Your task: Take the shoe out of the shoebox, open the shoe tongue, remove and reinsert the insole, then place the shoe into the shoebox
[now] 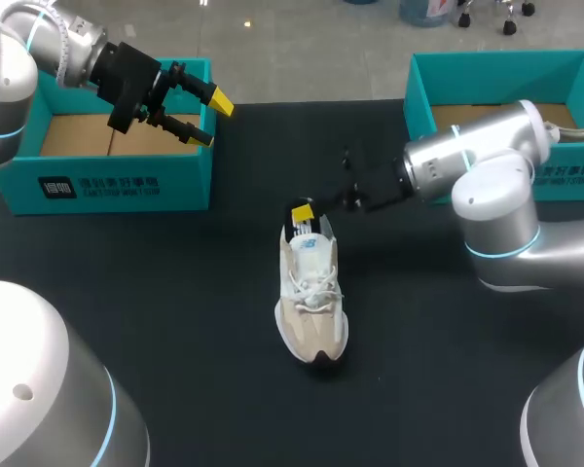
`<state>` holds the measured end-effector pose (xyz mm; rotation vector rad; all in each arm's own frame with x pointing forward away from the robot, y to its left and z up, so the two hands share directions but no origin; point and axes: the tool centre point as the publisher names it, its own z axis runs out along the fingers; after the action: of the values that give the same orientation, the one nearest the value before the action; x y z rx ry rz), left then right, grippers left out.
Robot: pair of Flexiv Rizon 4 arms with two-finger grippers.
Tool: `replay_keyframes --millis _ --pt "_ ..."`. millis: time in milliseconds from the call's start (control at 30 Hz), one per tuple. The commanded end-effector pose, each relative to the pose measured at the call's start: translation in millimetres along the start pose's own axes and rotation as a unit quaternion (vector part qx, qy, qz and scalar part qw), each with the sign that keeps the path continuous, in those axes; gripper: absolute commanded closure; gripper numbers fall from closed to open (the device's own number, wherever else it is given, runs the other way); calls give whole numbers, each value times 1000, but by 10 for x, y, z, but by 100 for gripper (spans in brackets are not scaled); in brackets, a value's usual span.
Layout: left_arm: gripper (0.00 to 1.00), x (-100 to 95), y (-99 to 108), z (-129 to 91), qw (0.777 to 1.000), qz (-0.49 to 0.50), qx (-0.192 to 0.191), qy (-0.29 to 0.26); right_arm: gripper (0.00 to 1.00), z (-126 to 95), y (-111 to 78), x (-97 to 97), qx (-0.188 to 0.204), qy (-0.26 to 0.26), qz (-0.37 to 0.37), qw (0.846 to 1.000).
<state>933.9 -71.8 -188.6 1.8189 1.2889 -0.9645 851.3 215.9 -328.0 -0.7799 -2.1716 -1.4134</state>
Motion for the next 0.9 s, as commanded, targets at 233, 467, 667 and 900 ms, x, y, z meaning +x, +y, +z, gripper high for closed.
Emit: replay_keyframes --millis 233,467,667,900 --pt "0 -2 -1 -3 1000 0 0 1 100 87 -168 25 33 9 31 999" --pt "0 -2 -1 -3 1000 0 0 1 100 104 -286 58 48 10 44 998" --pt "0 -2 -1 -3 1000 0 0 1 100 155 -329 64 63 10 48 997" --pt "0 -2 -1 -3 1000 0 0 1 48 118 -199 133 64 -10 27 998"
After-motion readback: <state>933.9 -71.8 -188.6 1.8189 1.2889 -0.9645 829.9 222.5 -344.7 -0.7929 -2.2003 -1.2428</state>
